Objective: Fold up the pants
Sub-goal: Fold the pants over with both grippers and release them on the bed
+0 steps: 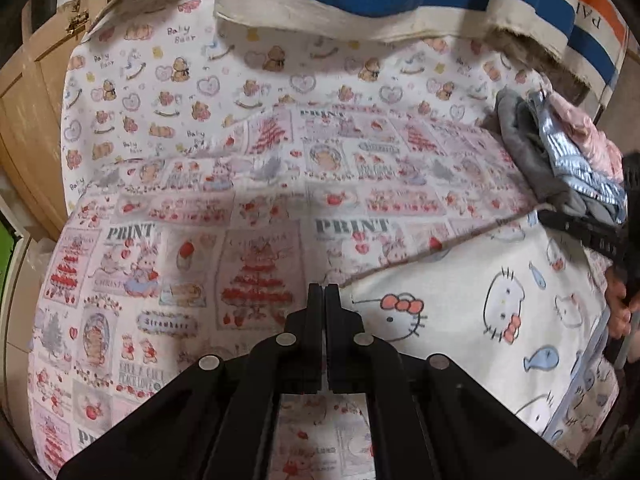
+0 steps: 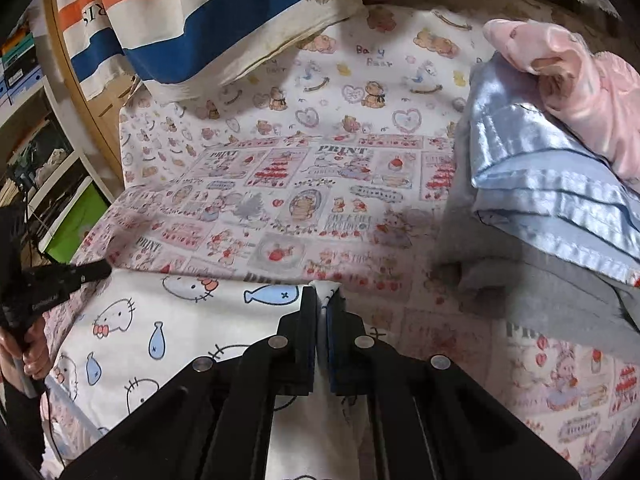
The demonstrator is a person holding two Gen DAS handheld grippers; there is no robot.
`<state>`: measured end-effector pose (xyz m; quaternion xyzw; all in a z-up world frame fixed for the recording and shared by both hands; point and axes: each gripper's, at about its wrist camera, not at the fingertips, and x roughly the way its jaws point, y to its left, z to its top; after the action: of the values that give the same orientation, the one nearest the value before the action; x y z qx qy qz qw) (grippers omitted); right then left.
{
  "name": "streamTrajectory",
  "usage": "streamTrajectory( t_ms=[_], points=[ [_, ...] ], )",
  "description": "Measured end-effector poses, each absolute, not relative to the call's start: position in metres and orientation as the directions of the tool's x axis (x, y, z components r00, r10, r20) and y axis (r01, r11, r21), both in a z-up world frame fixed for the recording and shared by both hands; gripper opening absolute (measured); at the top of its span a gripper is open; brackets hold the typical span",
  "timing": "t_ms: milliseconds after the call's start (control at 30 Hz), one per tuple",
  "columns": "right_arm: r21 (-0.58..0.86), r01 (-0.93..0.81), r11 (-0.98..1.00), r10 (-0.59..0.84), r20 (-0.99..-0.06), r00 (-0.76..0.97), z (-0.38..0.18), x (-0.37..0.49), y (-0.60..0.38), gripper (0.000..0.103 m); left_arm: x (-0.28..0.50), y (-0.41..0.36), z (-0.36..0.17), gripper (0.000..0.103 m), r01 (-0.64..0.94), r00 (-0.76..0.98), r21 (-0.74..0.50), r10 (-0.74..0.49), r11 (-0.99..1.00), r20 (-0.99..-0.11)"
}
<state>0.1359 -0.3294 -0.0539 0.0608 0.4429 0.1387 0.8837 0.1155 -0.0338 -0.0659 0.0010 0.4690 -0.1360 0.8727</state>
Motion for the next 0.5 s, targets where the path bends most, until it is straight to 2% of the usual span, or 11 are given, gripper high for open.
streamTrajectory(
  t_ms=[67,167,233,267,300,333,367,400,467,500],
  points=[
    [0.201,-0.187,0.962,0.273,-0.756,0.595,-0.049,0.137,-0.330,0.004,0.109,-0.034,-0.063,0.002,0.239,0.536,-0.105,-0.222,0.965,-0.814],
    [0.077,-0.129,0.989,0.144,-0.735,0.662,-0.035,0.135,-0.339,0.004,0.094,-0.028,-0.051,0.007,0.239,0.567,-0.104,-0.225,0.965,-0.792],
    [0.128,-0.131,0.983,0.182,-0.739,0.648,-0.024,0.126,-0.354,0.004,0.077,-0.022,-0.040,0.015,0.263,0.581,-0.151,-0.281,0.953,-0.764],
    [0.180,-0.140,0.974,0.227,-0.734,0.640,-0.018,0.116,-0.361,0.008,0.065,-0.021,-0.034,0.018,0.278,0.598,-0.162,-0.303,0.947,-0.742],
    [0.235,-0.150,0.960,0.276,-0.721,0.635,-0.012,0.099,-0.368,0.016,0.053,-0.021,-0.028,0.021,0.285,0.617,-0.151,-0.302,0.947,-0.727],
    [0.264,-0.161,0.951,0.305,-0.713,0.631,-0.010,0.088,-0.370,0.032,0.040,-0.023,-0.022,0.024,0.286,0.642,-0.127,-0.288,0.950,-0.711],
    [0.294,-0.180,0.939,0.340,-0.704,0.623,-0.007,0.072,-0.370,0.040,0.028,-0.026,-0.017,0.025,0.279,0.666,-0.104,-0.271,0.955,-0.695],
    [0.316,-0.199,0.928,0.369,-0.692,0.621,-0.003,0.050,-0.368,0.044,0.015,-0.028,-0.012,0.027,0.264,0.693,-0.079,-0.246,0.961,-0.678],
    [0.323,-0.233,0.917,0.395,-0.660,0.639,0.005,0.018,-0.363,0.044,-0.011,-0.031,-0.003,0.029,0.234,0.745,-0.053,-0.214,0.971,-0.632],
    [0.312,-0.253,0.916,0.399,-0.634,0.663,0.014,-0.004,-0.360,0.044,-0.021,-0.031,0.001,0.035,0.225,0.767,-0.046,-0.206,0.973,-0.607]
  ],
)
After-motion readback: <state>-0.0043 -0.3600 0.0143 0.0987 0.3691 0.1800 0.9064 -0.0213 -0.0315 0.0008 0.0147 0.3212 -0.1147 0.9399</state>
